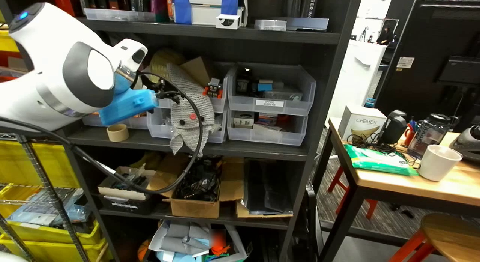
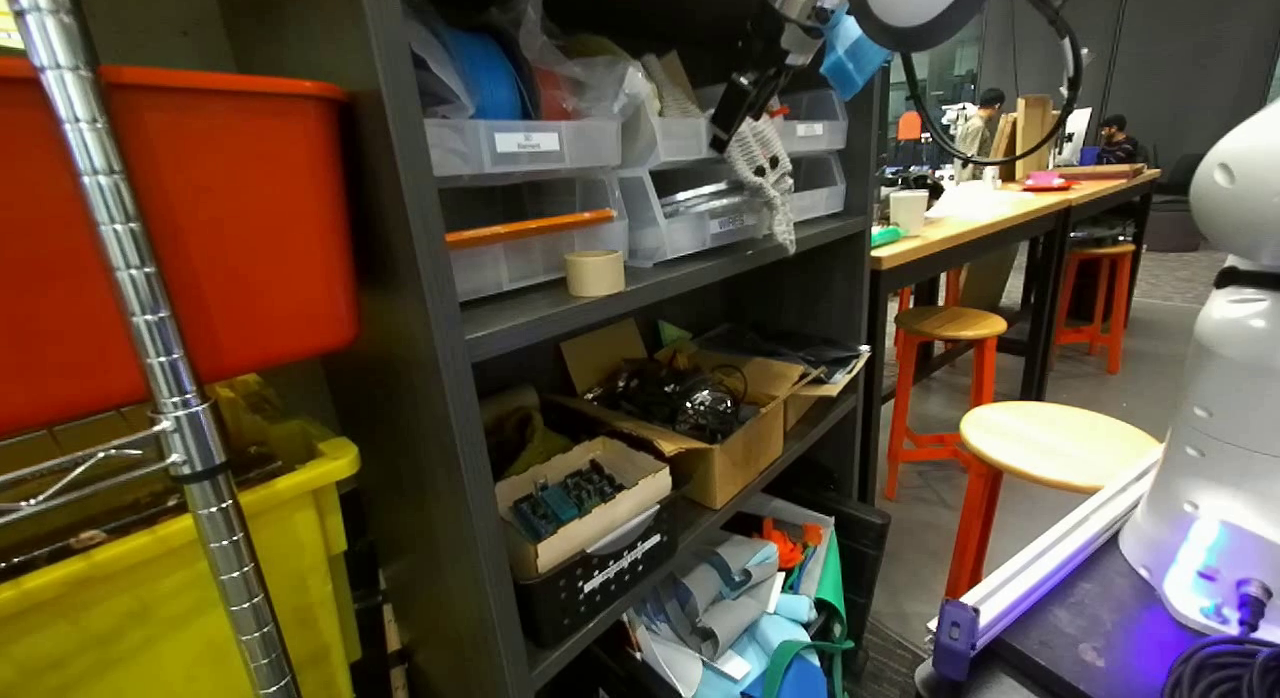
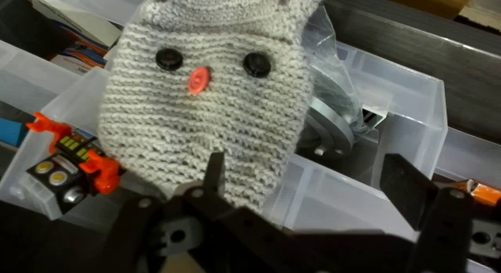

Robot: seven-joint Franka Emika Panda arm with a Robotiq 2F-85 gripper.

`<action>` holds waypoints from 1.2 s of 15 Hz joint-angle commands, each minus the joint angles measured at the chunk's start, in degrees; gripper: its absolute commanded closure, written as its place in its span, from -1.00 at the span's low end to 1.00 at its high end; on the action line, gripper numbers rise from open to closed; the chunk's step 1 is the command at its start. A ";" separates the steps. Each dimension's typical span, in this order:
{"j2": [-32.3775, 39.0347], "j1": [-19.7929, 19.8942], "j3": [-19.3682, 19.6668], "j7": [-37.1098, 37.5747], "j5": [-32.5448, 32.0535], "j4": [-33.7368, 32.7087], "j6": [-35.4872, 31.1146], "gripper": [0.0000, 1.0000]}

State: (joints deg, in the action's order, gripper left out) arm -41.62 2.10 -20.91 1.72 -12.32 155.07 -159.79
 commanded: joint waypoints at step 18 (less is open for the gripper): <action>3.70 4.21 -0.58 3.27 -6.49 -1.89 -0.80 -1.00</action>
State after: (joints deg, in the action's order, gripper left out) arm -38.78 5.64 -21.53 3.94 -17.17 153.84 -160.65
